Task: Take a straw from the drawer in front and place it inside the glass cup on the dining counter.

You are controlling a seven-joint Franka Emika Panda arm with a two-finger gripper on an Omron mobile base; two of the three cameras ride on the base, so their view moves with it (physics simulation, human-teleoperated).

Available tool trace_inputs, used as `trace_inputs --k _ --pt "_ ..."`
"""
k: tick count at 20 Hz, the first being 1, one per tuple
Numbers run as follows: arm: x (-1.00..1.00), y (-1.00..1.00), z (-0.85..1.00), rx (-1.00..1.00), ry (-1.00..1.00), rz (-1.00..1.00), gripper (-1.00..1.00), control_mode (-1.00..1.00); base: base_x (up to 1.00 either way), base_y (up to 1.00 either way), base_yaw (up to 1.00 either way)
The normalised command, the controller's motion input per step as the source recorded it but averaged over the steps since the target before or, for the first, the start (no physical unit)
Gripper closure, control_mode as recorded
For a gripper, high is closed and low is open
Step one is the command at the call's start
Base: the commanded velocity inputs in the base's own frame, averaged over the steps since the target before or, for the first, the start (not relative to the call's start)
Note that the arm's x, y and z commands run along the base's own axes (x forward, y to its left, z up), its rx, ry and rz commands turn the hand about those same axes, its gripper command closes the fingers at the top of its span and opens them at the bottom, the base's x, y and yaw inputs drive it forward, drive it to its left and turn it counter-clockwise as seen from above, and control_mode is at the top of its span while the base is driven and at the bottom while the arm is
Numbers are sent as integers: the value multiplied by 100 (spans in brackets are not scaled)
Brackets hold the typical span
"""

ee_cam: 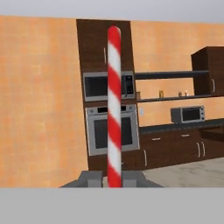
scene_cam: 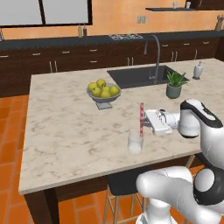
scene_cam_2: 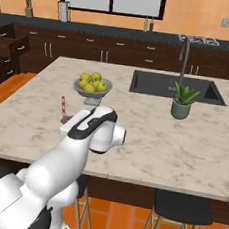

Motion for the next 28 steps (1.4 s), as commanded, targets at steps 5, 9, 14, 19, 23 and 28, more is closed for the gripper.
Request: trace_inputs --k 5,9,14,19,23,28 --pt "27 0 -29 0 0 0 100 -100 0 0 0" --pt "30 -9 -28 0 0 1 100 -100 0 0 0" --pt "37 -14 -29 0 0 0 100 -100 0 0 0" --pt "10 -13 -38 -1 0 0 100 -100 0 0 0" --pt "15 -1 -39 -3 0 0 100 -100 0 0 0" --pt "11 0 -18 0 0 0 100 -100 0 0 0"
